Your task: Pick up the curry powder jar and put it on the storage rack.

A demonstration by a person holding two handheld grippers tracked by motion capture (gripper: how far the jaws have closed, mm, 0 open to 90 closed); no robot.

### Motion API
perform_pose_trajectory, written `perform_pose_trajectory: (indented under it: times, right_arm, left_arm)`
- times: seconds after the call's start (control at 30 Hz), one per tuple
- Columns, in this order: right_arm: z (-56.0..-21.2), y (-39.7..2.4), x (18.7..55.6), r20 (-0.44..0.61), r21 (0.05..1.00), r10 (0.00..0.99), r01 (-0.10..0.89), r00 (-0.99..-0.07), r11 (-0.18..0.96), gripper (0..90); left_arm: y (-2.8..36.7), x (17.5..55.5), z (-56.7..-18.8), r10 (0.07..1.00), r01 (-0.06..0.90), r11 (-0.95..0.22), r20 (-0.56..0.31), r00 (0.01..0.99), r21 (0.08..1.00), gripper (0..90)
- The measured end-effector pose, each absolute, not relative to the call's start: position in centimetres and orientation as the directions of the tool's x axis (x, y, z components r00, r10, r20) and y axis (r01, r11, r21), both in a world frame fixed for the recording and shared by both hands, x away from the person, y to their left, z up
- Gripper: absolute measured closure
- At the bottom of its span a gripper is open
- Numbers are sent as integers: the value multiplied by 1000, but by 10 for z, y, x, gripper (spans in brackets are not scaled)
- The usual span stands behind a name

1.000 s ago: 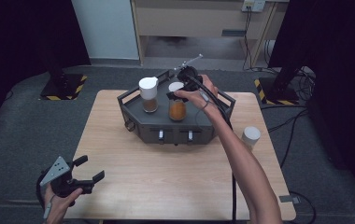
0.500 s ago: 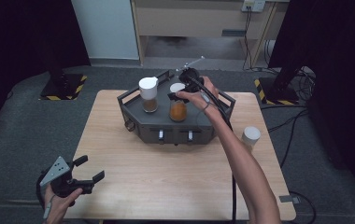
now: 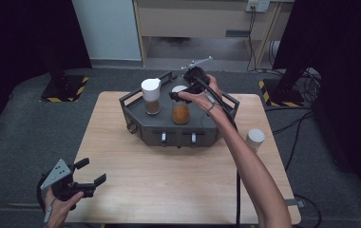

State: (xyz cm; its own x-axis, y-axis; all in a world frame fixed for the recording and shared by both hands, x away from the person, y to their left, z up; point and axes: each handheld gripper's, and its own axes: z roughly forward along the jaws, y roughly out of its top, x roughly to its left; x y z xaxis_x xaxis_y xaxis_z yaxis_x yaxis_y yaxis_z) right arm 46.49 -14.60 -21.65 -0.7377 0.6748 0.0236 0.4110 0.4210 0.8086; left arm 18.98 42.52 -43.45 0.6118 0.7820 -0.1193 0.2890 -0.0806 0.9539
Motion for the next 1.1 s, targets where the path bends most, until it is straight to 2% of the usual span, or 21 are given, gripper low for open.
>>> perform_pose_trajectory:
  times: [0.57, 0.87, 1.1]
  right_arm:
    - [-175, -188, 424, 0, 870, 657, 324, -754, 372, 40]
    - [-167, -213, 399, -20, 897, 647, 273, -762, 349, 38]
    - [-174, -230, 378, -23, 905, 627, 250, -779, 345, 40]
  left_arm:
    - [424, 190, -434, 778, 289, -89, -114, 618, 953, 20]
    - [423, 190, -434, 779, 289, -91, -113, 617, 953, 20]
    - [423, 190, -434, 779, 290, -92, -113, 617, 953, 20]
